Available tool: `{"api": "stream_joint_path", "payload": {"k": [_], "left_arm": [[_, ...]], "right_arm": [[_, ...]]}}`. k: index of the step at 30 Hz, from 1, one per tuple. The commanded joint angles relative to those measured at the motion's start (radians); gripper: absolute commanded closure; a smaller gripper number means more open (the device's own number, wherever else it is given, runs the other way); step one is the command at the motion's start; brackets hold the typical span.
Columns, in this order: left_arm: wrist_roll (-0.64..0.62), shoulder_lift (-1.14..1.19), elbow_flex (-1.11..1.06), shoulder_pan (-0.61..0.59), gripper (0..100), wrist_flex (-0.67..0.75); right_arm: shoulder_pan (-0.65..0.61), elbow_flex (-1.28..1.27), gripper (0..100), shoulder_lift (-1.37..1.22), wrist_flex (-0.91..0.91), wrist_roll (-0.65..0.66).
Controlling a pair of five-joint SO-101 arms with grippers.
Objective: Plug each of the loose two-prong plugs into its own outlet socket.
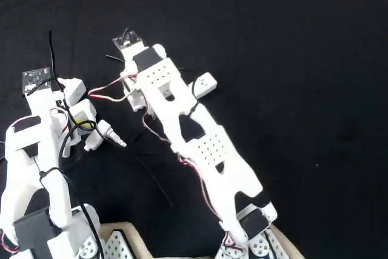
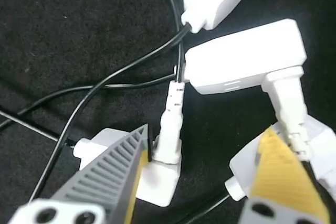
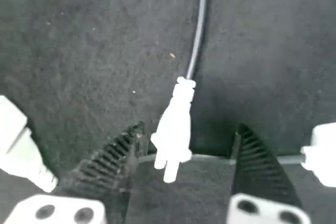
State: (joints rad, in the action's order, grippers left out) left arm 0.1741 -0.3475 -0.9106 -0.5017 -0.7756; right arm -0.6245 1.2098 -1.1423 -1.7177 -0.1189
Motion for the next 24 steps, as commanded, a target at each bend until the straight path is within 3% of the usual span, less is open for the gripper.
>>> {"api": "stream_joint_path", "payload": {"k": [1,7,24], "left_arm": [[0.005,-0.028,-0.002,0.021,68,0.014],[0.006,-0.028,-0.002,0.021,68,0.014],[0.008,-0.028,-0.002,0.021,68,0.014]], "right_arm": [[-0.012,0.081,75.6,-0.018,-0.008,-0.011],[-0.012,0.174,93.1,-0.070,-0.009,-0.006],[0.009,0.150,98.6,-0.087,-0.035,-0.005]]}}
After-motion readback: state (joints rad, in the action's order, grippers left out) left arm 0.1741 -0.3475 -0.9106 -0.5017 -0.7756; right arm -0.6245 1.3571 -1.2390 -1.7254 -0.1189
